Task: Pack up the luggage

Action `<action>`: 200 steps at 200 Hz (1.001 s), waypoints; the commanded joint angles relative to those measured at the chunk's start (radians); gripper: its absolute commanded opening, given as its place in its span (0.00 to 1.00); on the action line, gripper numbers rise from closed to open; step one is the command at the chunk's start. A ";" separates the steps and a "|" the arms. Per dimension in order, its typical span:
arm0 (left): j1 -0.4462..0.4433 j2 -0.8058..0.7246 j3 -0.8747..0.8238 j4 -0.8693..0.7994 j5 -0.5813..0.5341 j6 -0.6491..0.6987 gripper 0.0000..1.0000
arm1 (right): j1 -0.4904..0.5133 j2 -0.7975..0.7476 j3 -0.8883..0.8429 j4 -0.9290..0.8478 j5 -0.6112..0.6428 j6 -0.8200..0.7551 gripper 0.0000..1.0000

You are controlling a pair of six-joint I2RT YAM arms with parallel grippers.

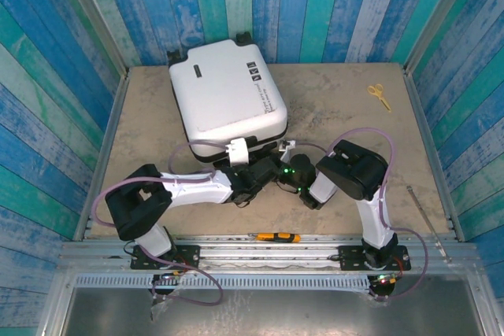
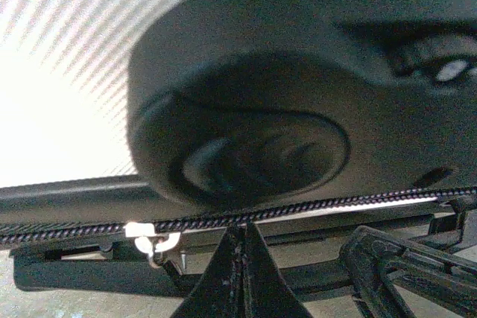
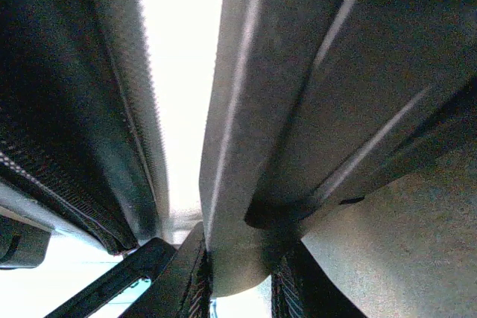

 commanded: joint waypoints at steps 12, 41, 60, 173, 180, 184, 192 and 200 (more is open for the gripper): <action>-0.008 0.022 0.006 -0.006 0.034 -0.012 0.00 | -0.005 0.013 -0.026 0.035 -0.018 -0.160 0.00; -0.083 0.113 0.168 -0.152 -0.011 -0.023 0.00 | -0.010 0.029 -0.017 0.037 -0.040 -0.163 0.01; -0.118 0.173 0.267 -0.240 -0.009 -0.062 0.00 | -0.017 0.042 -0.015 0.043 -0.063 -0.164 0.01; -0.113 -0.007 0.075 -0.269 -0.068 -0.013 0.68 | -0.045 0.095 0.046 0.041 -0.169 -0.165 0.04; -0.111 -0.024 0.037 -0.211 -0.061 0.033 0.67 | -0.046 0.095 0.047 0.038 -0.170 -0.167 0.04; -0.110 -0.034 0.017 -0.182 -0.062 0.053 0.67 | -0.046 0.094 0.047 0.035 -0.170 -0.168 0.04; -0.108 -0.053 -0.015 -0.143 -0.062 0.060 0.66 | -0.050 0.092 0.047 0.028 -0.173 -0.171 0.03; -0.102 -0.071 -0.045 -0.105 -0.062 0.071 0.66 | -0.051 0.087 0.047 0.021 -0.176 -0.173 0.03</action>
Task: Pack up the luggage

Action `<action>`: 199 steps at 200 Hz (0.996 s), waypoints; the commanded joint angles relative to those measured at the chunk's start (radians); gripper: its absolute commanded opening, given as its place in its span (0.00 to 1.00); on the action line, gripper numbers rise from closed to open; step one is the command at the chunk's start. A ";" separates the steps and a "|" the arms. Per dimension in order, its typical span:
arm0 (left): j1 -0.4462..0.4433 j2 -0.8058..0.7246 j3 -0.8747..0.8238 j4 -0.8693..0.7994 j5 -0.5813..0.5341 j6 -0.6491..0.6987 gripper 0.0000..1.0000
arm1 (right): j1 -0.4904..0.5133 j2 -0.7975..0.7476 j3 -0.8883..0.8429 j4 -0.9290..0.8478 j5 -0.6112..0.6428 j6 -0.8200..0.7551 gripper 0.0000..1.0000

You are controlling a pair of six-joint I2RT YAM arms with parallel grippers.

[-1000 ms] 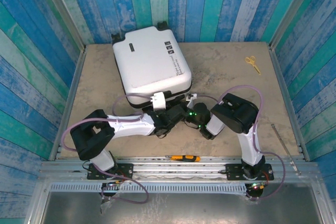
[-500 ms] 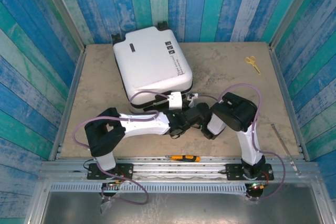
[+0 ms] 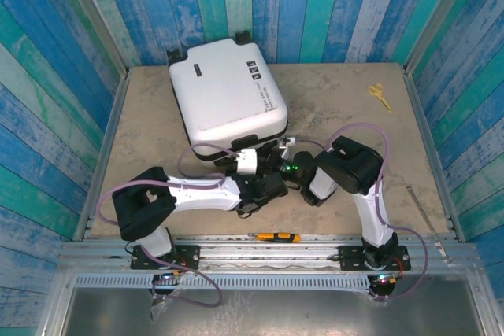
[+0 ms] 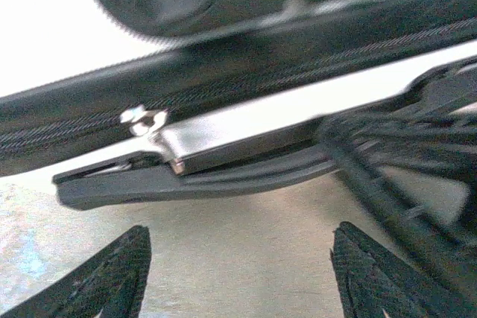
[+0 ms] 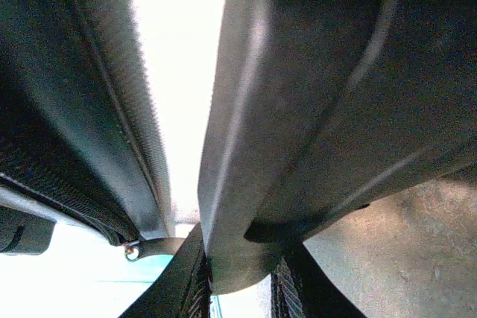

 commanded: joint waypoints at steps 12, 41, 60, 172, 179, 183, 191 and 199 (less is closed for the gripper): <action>0.025 -0.112 -0.106 0.149 -0.032 0.077 0.64 | -0.003 0.014 0.015 -0.066 -0.059 -0.159 0.03; 0.045 -0.133 -0.148 0.235 -0.075 0.126 0.58 | -0.009 -0.013 0.018 -0.110 -0.067 -0.184 0.03; 0.052 -0.130 -0.148 0.319 -0.077 0.208 0.58 | -0.011 -0.029 0.023 -0.149 -0.073 -0.203 0.03; 0.155 -0.116 -0.073 0.307 0.072 0.287 0.65 | -0.017 -0.090 0.044 -0.274 -0.099 -0.250 0.01; 0.161 -0.113 -0.072 0.307 0.078 0.291 0.64 | -0.019 -0.091 0.046 -0.274 -0.101 -0.247 0.01; 0.163 -0.108 -0.070 0.307 0.079 0.292 0.64 | -0.020 -0.091 0.047 -0.274 -0.102 -0.247 0.01; 0.165 -0.104 -0.067 0.310 0.079 0.299 0.64 | -0.022 -0.091 0.048 -0.274 -0.106 -0.246 0.01; 0.168 -0.098 -0.064 0.313 0.078 0.307 0.64 | -0.023 -0.093 0.052 -0.274 -0.108 -0.245 0.01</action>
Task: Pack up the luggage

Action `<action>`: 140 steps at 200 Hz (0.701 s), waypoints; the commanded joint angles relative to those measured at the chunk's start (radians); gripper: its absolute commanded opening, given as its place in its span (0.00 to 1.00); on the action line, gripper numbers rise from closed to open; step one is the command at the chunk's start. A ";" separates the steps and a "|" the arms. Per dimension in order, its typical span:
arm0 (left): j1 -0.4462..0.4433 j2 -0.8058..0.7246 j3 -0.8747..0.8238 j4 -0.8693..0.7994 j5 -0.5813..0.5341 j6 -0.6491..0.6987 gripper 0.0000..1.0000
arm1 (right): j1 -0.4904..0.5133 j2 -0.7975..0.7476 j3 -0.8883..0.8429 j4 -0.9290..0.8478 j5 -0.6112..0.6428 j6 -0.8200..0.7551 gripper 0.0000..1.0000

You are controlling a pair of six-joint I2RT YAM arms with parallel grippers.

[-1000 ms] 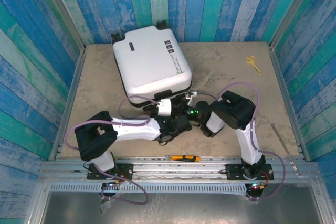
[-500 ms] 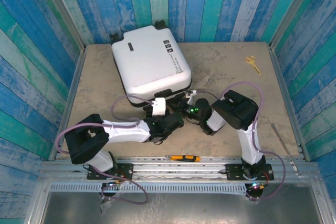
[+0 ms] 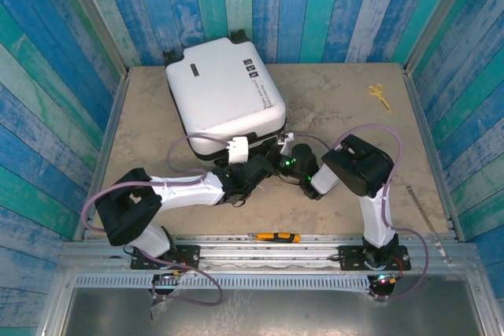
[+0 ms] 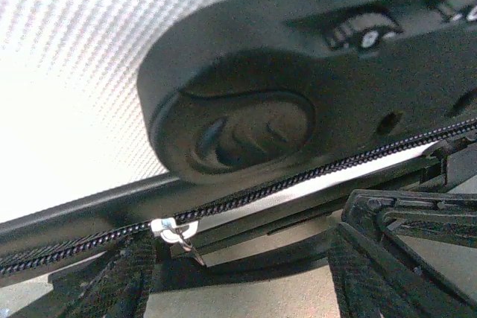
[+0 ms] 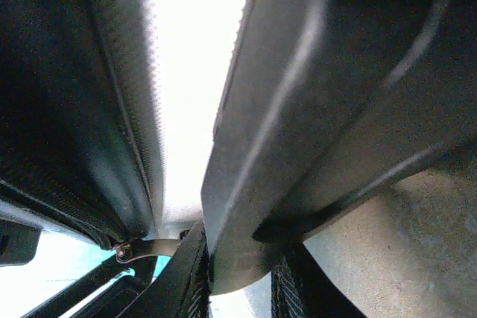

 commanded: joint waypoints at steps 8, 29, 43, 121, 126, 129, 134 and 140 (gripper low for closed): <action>0.020 -0.001 0.028 -0.008 -0.005 0.039 0.63 | 0.005 -0.016 0.017 -0.069 -0.054 -0.199 0.01; 0.030 0.004 0.034 0.003 -0.002 0.052 0.62 | 0.005 -0.026 0.020 -0.074 -0.055 -0.197 0.01; 0.038 0.007 0.034 0.004 0.002 0.052 0.62 | 0.005 -0.033 0.022 -0.078 -0.055 -0.197 0.01; 0.047 0.070 0.033 0.042 -0.044 0.026 0.55 | 0.005 -0.044 0.026 -0.095 -0.059 -0.201 0.01; 0.047 0.070 0.030 0.046 -0.050 0.020 0.54 | 0.004 -0.044 0.025 -0.095 -0.059 -0.202 0.01; 0.047 0.069 0.027 0.046 -0.055 0.015 0.53 | 0.004 -0.044 0.025 -0.096 -0.059 -0.202 0.01; 0.047 0.069 0.021 0.047 -0.064 0.008 0.52 | 0.004 -0.044 0.024 -0.096 -0.059 -0.202 0.00; 0.047 0.061 0.013 0.053 -0.072 -0.001 0.51 | 0.002 -0.044 0.023 -0.096 -0.059 -0.202 0.00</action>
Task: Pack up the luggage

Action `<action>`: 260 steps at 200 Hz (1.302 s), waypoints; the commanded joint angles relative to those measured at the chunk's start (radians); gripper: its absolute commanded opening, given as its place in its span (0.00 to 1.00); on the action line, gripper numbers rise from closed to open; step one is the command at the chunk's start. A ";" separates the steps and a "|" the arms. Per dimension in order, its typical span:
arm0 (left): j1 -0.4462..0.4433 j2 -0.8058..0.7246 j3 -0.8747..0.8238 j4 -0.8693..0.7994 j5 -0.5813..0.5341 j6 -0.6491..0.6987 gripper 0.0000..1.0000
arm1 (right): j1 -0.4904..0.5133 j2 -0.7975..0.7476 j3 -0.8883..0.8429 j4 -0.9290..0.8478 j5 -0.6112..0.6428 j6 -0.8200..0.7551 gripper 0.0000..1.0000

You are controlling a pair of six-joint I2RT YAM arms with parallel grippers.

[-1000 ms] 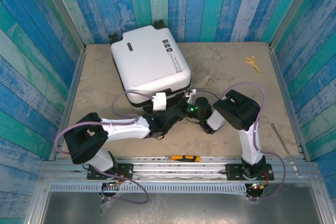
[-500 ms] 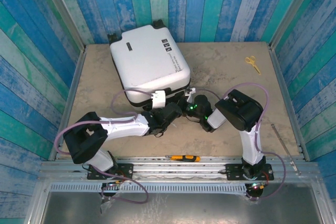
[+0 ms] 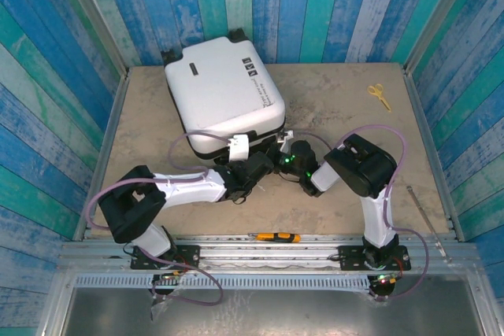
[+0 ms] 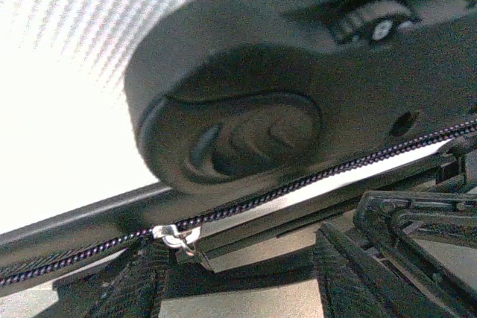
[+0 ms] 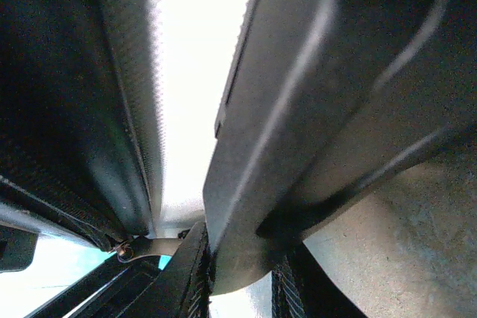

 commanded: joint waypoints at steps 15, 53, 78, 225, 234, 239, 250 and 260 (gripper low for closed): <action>0.023 0.009 -0.033 0.071 -0.082 -0.041 0.50 | 0.011 -0.021 -0.005 -0.021 -0.051 -0.203 0.01; 0.026 -0.011 -0.068 0.115 -0.110 -0.041 0.48 | 0.005 -0.019 -0.007 -0.021 -0.052 -0.201 0.01; 0.059 0.000 -0.088 0.149 -0.133 -0.046 0.48 | 0.005 -0.021 -0.009 -0.021 -0.052 -0.203 0.01; 0.080 0.154 -0.043 0.168 -0.270 -0.268 0.12 | -0.025 -0.056 -0.058 -0.024 -0.052 -0.224 0.01; 0.080 0.145 -0.060 0.212 -0.256 -0.247 0.07 | -0.026 -0.058 -0.062 -0.025 -0.053 -0.226 0.01; 0.080 0.140 -0.069 0.241 -0.244 -0.230 0.05 | -0.027 -0.058 -0.061 -0.025 -0.053 -0.227 0.00; 0.082 0.130 -0.092 0.348 -0.197 -0.148 0.00 | -0.026 -0.059 -0.064 -0.025 -0.055 -0.232 0.01; 0.082 0.125 -0.105 0.417 -0.148 -0.096 0.00 | -0.026 -0.060 -0.064 -0.027 -0.058 -0.238 0.00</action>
